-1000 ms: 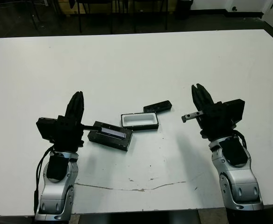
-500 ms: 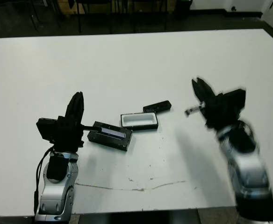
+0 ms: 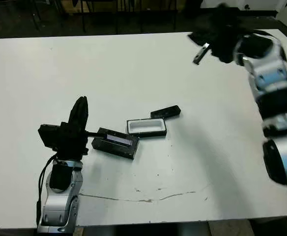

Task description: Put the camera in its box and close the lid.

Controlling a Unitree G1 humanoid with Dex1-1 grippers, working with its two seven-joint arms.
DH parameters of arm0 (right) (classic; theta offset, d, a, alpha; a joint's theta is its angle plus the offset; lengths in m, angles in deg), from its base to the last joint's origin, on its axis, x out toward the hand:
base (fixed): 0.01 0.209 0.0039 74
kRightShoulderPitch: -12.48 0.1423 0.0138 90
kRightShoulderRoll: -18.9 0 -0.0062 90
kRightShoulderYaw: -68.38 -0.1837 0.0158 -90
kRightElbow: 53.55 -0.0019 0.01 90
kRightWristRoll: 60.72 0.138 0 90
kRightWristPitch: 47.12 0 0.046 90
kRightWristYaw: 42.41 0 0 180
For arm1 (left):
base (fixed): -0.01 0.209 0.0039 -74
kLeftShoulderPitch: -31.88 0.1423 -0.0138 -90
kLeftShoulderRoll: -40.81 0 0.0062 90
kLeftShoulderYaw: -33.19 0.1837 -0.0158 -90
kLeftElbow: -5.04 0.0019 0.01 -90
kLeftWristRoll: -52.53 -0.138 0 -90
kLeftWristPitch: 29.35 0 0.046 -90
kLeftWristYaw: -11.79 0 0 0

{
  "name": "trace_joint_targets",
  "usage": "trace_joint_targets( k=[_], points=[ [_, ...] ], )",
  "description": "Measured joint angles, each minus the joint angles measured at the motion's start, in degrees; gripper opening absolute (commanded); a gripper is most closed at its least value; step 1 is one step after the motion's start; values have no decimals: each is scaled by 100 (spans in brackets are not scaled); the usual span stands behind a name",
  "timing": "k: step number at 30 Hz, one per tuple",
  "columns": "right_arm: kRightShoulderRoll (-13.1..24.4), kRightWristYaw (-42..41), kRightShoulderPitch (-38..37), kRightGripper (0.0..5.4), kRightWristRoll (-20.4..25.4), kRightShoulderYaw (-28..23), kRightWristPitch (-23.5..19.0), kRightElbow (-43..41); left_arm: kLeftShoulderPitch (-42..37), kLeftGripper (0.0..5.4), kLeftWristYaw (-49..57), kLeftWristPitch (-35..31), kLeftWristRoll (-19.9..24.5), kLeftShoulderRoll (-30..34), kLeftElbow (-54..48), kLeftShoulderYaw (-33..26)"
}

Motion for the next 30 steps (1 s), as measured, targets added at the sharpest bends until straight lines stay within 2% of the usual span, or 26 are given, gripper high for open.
trace_joint_targets(
  k=[4, 8, 30],
  points=[
    [-315, -288, 92, 0, -346, 275, -37, 724, 6, 3, 26, 0, -7, -12, 0, -4],
    [-380, -404, 158, 0, -470, 314, -185, 1030, 6, 3, 38, 4, -44, -31, 1, 2],
    [-391, -503, -487, 0, -757, 354, 59, 1164, 10, 3, 51, 10, -94, -90, 11, 80]
  ],
)
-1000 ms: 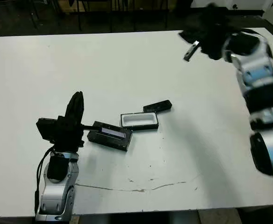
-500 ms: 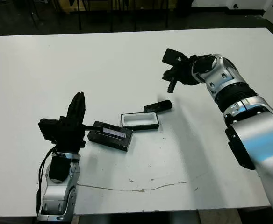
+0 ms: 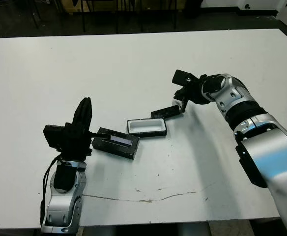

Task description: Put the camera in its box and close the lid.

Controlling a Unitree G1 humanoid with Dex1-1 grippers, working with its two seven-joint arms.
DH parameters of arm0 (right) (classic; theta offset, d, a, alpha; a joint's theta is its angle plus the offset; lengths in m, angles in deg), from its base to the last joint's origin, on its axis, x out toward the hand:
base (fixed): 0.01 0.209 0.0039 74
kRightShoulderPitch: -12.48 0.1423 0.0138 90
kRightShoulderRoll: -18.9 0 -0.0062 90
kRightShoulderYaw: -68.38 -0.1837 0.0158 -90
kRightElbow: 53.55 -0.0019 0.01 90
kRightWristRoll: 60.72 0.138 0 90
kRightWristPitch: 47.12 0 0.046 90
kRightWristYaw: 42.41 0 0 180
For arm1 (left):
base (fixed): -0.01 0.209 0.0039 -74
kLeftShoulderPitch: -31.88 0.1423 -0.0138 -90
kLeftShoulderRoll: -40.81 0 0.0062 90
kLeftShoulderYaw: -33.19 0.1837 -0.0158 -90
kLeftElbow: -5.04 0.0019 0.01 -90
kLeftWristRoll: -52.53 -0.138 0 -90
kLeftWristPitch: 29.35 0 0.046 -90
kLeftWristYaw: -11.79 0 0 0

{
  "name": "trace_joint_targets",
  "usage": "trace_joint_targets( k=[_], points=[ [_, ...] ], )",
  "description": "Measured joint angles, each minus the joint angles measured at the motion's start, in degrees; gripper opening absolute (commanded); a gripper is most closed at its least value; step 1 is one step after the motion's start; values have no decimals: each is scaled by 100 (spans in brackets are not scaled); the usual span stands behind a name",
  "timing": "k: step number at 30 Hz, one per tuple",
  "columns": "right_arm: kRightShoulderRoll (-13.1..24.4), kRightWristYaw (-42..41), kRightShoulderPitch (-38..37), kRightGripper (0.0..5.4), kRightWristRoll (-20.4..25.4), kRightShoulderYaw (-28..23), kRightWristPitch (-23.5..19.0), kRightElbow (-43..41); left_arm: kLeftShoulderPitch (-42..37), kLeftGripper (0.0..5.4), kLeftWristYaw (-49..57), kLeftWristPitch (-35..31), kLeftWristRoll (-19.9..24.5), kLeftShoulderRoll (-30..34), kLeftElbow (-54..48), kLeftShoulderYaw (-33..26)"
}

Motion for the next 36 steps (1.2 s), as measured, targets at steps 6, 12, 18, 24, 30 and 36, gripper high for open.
trace_joint_targets(
  k=[6, 12, 18, 24, 30, 36],
  points=[
    [1, -75, -49, 0, -31, -2, 60, -16, -2, 3, -3, 36, 3, -5, 38, -1],
    [10, -231, -100, 0, 78, -79, 157, -50, -2, 3, -2, 35, 8, -25, 50, 5],
    [52, -518, -177, 0, 186, -152, 160, -171, -2, 3, -2, 35, 6, -53, 52, 16],
    [177, -889, -351, 0, 244, -154, 389, -421, -1, 3, 0, 35, 5, -63, 50, 27],
    [429, -1152, -721, 0, 350, -148, 500, -978, 5, 3, 3, 36, 3, -61, 49, 20],
    [655, -1264, -978, 0, 395, -118, 536, -1414, 8, 3, 1, 36, 6, -59, 48, 2]
  ],
)
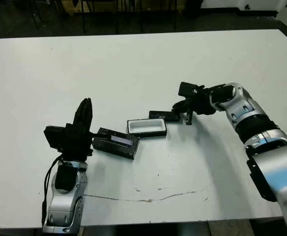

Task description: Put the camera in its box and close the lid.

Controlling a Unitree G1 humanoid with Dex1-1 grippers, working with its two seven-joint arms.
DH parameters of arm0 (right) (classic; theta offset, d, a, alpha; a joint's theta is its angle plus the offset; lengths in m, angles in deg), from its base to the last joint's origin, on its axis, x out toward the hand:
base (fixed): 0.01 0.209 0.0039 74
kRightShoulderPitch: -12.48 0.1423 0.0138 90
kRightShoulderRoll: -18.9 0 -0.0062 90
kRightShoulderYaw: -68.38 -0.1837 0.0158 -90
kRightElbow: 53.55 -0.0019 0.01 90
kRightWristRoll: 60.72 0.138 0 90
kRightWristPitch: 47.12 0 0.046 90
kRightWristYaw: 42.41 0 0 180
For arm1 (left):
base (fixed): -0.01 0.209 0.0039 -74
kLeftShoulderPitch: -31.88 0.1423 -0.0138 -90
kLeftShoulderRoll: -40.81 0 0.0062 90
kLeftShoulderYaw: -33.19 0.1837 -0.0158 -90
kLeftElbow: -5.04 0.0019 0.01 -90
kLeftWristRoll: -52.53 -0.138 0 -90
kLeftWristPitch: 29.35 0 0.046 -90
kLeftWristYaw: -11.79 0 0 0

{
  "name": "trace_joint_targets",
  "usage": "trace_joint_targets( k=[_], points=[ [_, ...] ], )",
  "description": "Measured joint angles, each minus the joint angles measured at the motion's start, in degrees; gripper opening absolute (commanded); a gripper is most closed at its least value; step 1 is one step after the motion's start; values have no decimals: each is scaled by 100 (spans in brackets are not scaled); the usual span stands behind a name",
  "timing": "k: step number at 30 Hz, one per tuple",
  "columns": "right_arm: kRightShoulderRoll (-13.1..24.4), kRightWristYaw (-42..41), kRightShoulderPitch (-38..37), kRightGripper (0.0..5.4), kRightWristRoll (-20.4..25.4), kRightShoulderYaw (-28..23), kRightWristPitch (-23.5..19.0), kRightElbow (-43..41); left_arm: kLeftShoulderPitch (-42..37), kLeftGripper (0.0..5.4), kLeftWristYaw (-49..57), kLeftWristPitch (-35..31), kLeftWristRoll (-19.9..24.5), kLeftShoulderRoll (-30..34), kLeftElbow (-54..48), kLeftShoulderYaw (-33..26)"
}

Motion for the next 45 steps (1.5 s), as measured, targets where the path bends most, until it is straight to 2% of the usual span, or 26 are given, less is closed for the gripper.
trace_joint_targets(
  k=[10, 16, 24, 28, 32, 38, 41, 45],
  points=[
    [145, -143, -115, 0, 46, 79, -22, -250, 0, 3, -1, 1, -7, 2, 0, -5],
    [150, -286, -119, 0, 200, 38, -232, -279, 3, 3, -3, 0, 17, 0, -2, -5],
    [172, -412, -286, 0, 401, -59, -243, -493, 4, 3, -7, 1, 14, 0, -2, -4],
    [176, 68, -552, 0, 492, -231, -219, -756, 7, 3, -7, 3, 10, 0, -1, -5],
    [191, 1036, -999, 0, 503, -535, -78, -1208, 18, 3, -7, 3, 11, 1, -2, -7],
    [295, 2141, -1320, 0, 578, -1113, -298, -2196, 27, 3, -8, 4, 14, 1, -7, -7],
    [306, 2431, -1498, 0, 873, -1485, -324, -2641, 34, 3, -6, -1, 6, 2, -21, -6],
    [415, 2352, -1730, 10, 1327, -1787, -635, -3279, 36, 1, -17, 1, 16, 2, -23, -8]
  ],
)
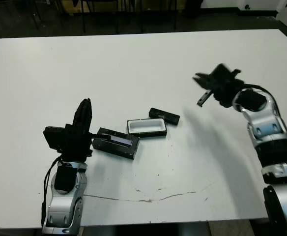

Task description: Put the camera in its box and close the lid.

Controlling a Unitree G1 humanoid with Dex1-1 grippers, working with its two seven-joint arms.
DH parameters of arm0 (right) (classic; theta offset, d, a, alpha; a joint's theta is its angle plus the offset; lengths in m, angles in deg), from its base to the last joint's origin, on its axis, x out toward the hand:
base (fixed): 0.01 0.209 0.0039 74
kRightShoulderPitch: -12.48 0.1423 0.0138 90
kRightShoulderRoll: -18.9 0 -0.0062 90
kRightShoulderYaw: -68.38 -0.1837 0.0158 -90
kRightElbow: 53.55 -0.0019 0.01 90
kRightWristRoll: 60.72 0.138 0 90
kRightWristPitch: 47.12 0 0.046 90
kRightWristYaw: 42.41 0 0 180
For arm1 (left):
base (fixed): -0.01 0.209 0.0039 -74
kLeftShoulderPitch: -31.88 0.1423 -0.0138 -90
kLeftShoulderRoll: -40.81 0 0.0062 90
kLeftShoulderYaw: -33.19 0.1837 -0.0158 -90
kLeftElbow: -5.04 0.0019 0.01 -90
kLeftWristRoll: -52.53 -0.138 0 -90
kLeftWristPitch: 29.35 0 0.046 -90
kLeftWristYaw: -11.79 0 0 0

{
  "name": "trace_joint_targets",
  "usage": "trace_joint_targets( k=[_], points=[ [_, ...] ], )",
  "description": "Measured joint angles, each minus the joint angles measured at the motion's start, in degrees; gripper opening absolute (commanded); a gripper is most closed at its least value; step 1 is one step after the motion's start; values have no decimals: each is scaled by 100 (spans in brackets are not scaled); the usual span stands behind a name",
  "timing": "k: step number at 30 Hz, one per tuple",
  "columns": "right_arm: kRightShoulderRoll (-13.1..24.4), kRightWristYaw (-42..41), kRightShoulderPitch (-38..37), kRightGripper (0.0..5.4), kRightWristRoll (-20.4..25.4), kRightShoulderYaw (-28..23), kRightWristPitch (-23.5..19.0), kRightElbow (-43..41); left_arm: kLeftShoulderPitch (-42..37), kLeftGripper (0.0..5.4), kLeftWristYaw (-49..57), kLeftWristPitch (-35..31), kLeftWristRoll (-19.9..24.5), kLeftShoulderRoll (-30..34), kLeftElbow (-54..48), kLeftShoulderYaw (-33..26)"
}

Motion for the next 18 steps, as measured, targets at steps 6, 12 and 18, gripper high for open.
trace_joint_targets(
  k=[6, 12, 18],
  points=[
    [390, -1614, -56, 90, 1146, -123, -825, -567, 3, 0, -1, -10, -2, 1, -18, 0],
    [719, -2712, -38, 193, 1439, 54, -1009, -424, 2, 0, -6, -9, -1, 4, -18, -1],
    [782, -3382, 176, 296, 1394, 362, -936, 109, 5, 0, -6, -44, 1, 8, -35, 0]
  ],
)
